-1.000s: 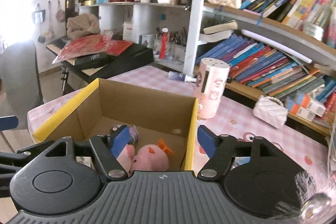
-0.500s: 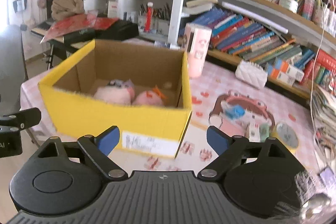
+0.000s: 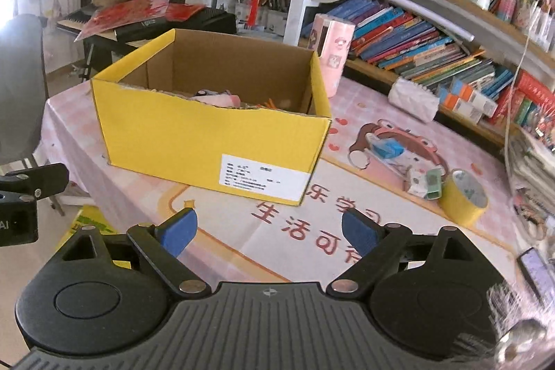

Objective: Organize objects
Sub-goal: 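Withdraw both tools from the box back toward the table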

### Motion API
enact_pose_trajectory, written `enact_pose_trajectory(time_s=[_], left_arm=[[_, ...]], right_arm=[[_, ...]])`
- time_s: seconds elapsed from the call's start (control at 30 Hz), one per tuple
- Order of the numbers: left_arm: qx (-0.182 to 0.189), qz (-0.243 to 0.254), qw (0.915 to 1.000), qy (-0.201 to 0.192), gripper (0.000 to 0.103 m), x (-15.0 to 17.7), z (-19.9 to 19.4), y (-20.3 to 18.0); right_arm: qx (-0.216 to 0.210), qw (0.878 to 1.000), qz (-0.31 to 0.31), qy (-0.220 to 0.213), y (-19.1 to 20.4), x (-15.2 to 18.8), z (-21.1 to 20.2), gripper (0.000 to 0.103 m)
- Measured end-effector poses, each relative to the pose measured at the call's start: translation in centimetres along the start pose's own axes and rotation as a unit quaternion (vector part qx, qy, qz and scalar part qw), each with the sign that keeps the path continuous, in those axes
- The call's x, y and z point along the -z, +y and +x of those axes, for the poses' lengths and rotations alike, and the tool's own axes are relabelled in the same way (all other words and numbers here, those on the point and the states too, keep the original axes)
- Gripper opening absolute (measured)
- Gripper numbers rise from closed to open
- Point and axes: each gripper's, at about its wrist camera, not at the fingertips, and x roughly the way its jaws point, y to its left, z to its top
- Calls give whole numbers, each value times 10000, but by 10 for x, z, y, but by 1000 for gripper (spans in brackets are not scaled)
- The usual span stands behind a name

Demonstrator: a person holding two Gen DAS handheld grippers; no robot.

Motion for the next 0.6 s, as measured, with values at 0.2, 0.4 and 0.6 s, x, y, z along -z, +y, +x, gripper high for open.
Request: enact_pose_trajectory(time_s=[0.2,0.4,0.6], left_arm=[[43,100,9999,73,95,7,-5,-2],[85,122,9998,107,95,13,-9,-2],[227,233,9994,121,95,16,-12,-8]], right_arm=[[38,10000,-13,50,2,11,-8,91],[11,9998,121,143,3,20,-15,92],[100,9996,182,190,2,29,-22,91]])
